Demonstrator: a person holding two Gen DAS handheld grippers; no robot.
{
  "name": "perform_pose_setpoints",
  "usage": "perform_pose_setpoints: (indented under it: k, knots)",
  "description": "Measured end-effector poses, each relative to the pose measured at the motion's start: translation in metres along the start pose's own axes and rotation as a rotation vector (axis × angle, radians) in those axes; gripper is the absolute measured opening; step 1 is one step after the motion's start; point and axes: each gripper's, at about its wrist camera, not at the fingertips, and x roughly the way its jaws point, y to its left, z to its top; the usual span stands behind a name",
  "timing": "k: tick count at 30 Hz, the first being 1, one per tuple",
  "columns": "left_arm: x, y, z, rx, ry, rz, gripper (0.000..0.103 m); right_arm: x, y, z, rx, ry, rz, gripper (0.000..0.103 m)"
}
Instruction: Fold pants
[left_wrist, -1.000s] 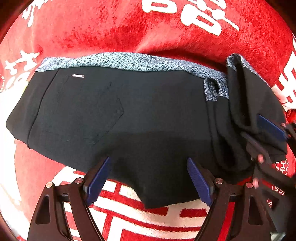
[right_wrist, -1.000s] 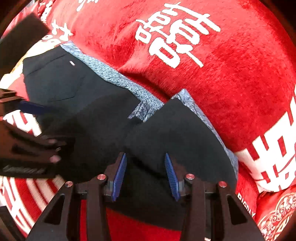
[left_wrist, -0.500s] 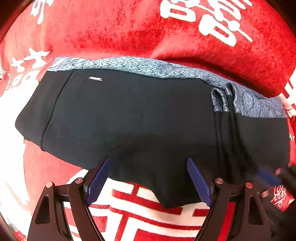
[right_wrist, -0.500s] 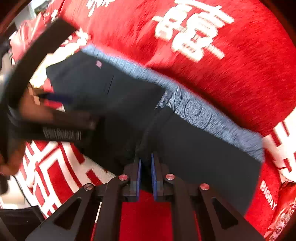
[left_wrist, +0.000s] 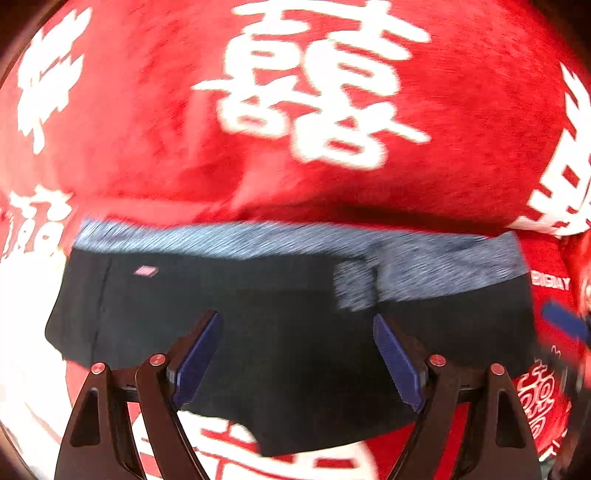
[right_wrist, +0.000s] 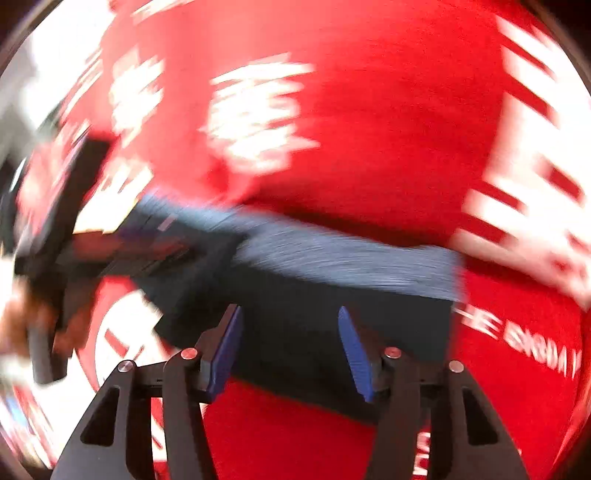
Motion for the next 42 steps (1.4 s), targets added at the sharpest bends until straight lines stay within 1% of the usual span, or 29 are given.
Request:
perform_pose_setpoints:
  k: [2,3,4,6,7,8,9,10,12,13,15,17,18,19,20,21,22,23,25,27,28,30,33,36,37,38,40,41,42]
  knots:
    - [0.002,-0.021,0.008,0.026,-0.005,-0.018,0.084,0.007,-0.055,0.008,0.192,0.005,0.007,0.058]
    - [0.004,-0.031,0.012,0.037,-0.003,-0.028,0.084,0.012,-0.073,0.009,0.256,0.015,0.019,0.058]
    - [0.01,-0.043,0.019,0.05,0.006,-0.047,0.084,0.022,-0.097,0.01,0.347,0.033,0.048,0.057]
    - [0.018,-0.061,0.026,0.063,0.017,-0.074,0.084,0.044,-0.129,0.008,0.483,0.074,0.169,0.055]
    - [0.025,-0.073,0.03,0.073,0.028,-0.089,0.084,0.058,-0.141,0.004,0.552,0.103,0.248,0.053]
    - [0.031,-0.081,0.032,0.083,0.039,-0.101,0.084,0.069,-0.147,0.001,0.597,0.125,0.314,0.052]
    - [0.037,-0.09,0.033,0.093,0.052,-0.111,0.084,0.079,-0.151,-0.002,0.63,0.141,0.348,0.05]
    - [0.042,-0.096,0.034,0.102,0.06,-0.118,0.084,0.085,-0.155,-0.004,0.647,0.149,0.347,0.043]
    - [0.051,-0.106,0.033,0.134,0.077,-0.123,0.084,0.082,-0.159,-0.008,0.67,0.148,0.372,0.034]
    - [0.055,-0.107,0.031,0.149,0.083,-0.108,0.084,0.076,-0.16,-0.011,0.669,0.136,0.384,0.03]
    - [0.064,-0.105,0.023,0.176,0.101,-0.09,0.084,0.061,-0.158,-0.017,0.649,0.115,0.391,0.029]
    - [0.07,-0.099,0.007,0.21,0.093,-0.071,0.084,0.056,-0.153,-0.021,0.602,0.124,0.331,0.028]
    - [0.071,-0.097,0.001,0.231,0.086,-0.035,0.089,0.056,-0.149,-0.023,0.563,0.136,0.266,0.028]
    - [0.072,-0.089,-0.007,0.228,0.084,-0.032,0.095,0.057,-0.146,-0.024,0.544,0.142,0.233,0.028]
    - [0.072,-0.082,-0.011,0.208,0.088,-0.028,0.099,0.054,-0.145,-0.025,0.54,0.132,0.216,0.029]
    - [0.073,-0.074,-0.013,0.174,0.113,-0.044,0.1,0.051,-0.142,-0.025,0.537,0.127,0.201,0.033]
    - [0.075,-0.06,-0.016,0.107,0.146,-0.082,0.1,0.045,-0.135,-0.025,0.526,0.119,0.173,0.035]
    - [0.074,-0.052,-0.017,0.074,0.154,-0.091,0.1,0.043,-0.129,-0.024,0.511,0.117,0.153,0.035]
    - [0.069,-0.043,-0.022,0.06,0.143,-0.079,0.1,0.028,-0.109,-0.027,0.442,0.104,0.062,0.035]
    - [0.06,-0.04,-0.026,0.064,0.122,-0.046,0.1,0.018,-0.091,-0.028,0.382,0.09,-0.001,0.035]
    - [0.056,-0.037,-0.031,0.058,0.112,-0.033,0.1,0.008,-0.077,-0.03,0.343,0.073,-0.01,0.035]
    - [0.048,-0.027,-0.033,0.03,0.102,-0.023,0.1,0.002,-0.057,-0.033,0.296,0.065,0.005,0.035]
    - [0.033,-0.001,-0.043,-0.045,0.09,-0.021,0.1,0.009,-0.03,-0.033,0.254,0.105,0.06,0.035]
    - [0.017,0.025,-0.056,-0.089,0.075,0.019,0.1,0.025,-0.006,-0.038,0.249,0.149,0.119,0.035]
    - [0.01,0.039,-0.066,-0.103,0.072,0.035,0.1,0.032,0.005,-0.04,0.234,0.164,0.127,0.035]
    - [0.006,0.045,-0.071,-0.114,0.071,0.045,0.1,0.035,0.013,-0.041,0.212,0.169,0.126,0.035]
    - [-0.001,0.059,-0.08,-0.141,0.071,0.061,0.1,0.039,0.046,-0.045,0.048,0.175,0.088,0.036]
    - [-0.003,0.066,-0.085,-0.153,0.073,0.065,0.1,0.038,0.057,-0.047,-0.014,0.174,0.075,0.037]
    - [-0.003,0.061,-0.092,-0.163,0.074,0.067,0.1,0.039,0.077,-0.051,-0.116,0.17,0.052,0.043]
